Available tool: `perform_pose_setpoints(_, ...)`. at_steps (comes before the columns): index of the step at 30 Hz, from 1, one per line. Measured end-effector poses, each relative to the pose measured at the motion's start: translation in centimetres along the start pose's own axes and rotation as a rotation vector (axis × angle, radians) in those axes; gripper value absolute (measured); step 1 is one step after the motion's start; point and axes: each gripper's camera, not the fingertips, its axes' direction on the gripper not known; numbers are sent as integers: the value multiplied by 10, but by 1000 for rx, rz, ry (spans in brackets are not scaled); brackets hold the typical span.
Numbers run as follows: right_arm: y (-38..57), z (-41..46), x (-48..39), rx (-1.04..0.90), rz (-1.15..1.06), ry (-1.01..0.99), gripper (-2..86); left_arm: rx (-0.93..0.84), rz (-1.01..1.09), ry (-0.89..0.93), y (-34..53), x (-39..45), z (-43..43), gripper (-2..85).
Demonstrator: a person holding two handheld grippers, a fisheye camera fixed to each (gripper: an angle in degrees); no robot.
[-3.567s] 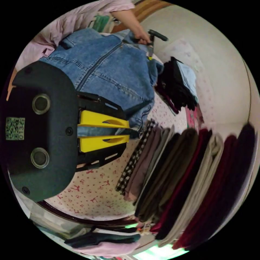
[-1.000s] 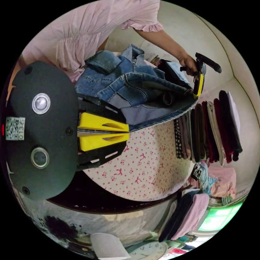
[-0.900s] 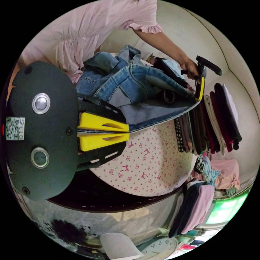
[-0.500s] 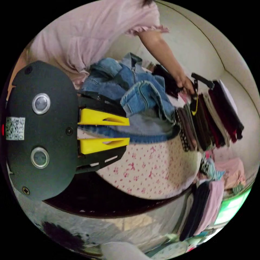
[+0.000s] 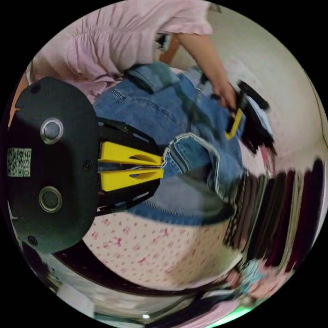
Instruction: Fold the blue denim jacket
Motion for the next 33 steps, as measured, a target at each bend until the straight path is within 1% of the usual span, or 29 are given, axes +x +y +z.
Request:
perform_pose_setpoints(1, 5, -11, 37, 53, 156, 3, 31, -1, -12, -39, 11, -8, -4, -1)
perform_pose_setpoints(2, 10, -15, 57, 65, 246, -11, 30, 3, -33, -77, 21, -19, -8, 0)
perform_pose_setpoints(3, 22, -25, 93, 84, 420, -31, 27, 8, -49, -94, 26, -26, -11, 0)
perform_pose_setpoints(4, 28, -32, 105, 116, 476, -13, 28, 25, -89, -124, 36, -40, -19, 2)
perform_pose_setpoints(5, 36, -49, 119, 188, 530, 14, 28, 51, -126, -157, 45, -54, -28, 5)
perform_pose_setpoints(7, 19, -69, 117, 263, 470, 41, 36, 88, -179, -216, 55, -73, -40, 13)
perform_pose_setpoints(10, -26, -61, 98, 229, 310, 32, 52, 86, -213, -256, 57, -95, -47, 44)
perform_pose_setpoints(12, -81, -36, 83, 196, 198, -2, 84, 42, -183, -230, 51, -102, -38, 70)
perform_pose_setpoints(14, -124, -11, 74, 133, 132, -49, 92, -81, -105, -162, 41, -101, -13, 103)
perform_pose_setpoints(16, -162, 19, 69, 68, 95, -72, 95, -134, -63, -173, 38, -95, 3, 107)
perform_pose_setpoints(17, -182, 40, 68, 14, 87, -75, 95, -138, -60, -197, 38, -93, 10, 105)
perform_pose_setpoints(19, -207, 88, 66, -153, 87, -88, 85, -138, -83, -209, 40, -95, 15, 94)
perform_pose_setpoints(20, -210, 100, 65, -202, 82, -98, 73, -136, -103, -207, 41, -96, 17, 85)
perform_pose_setpoints(21, -213, 107, 60, -214, 78, -59, 49, -135, -110, -204, 42, -96, 17, 80)
perform_pose_setpoints(23, -216, 91, 48, -160, -3, -31, 39, -103, -116, -223, 45, -93, 10, 48)
perform_pose_setpoints(25, -213, 49, 29, 53, -85, 154, 32, -44, -118, -248, 49, -86, 1, 27)
perform_pose_setpoints(27, -214, 31, 26, 136, -102, 173, 29, 13, -137, -305, 50, -79, -6, 16)
perform_pose_setpoints(29, -216, 41, 24, 135, -121, 255, 28, -16, -151, -324, 43, -74, 6, 10)
perform_pose_setpoints(32, -219, 78, 35, -10, -112, 308, 23, -57, -164, -335, 39, -72, 20, 7)
perform_pose_setpoints(33, -217, 80, 46, -46, -43, 315, 20, -51, -171, -330, 40, -72, 18, 7)
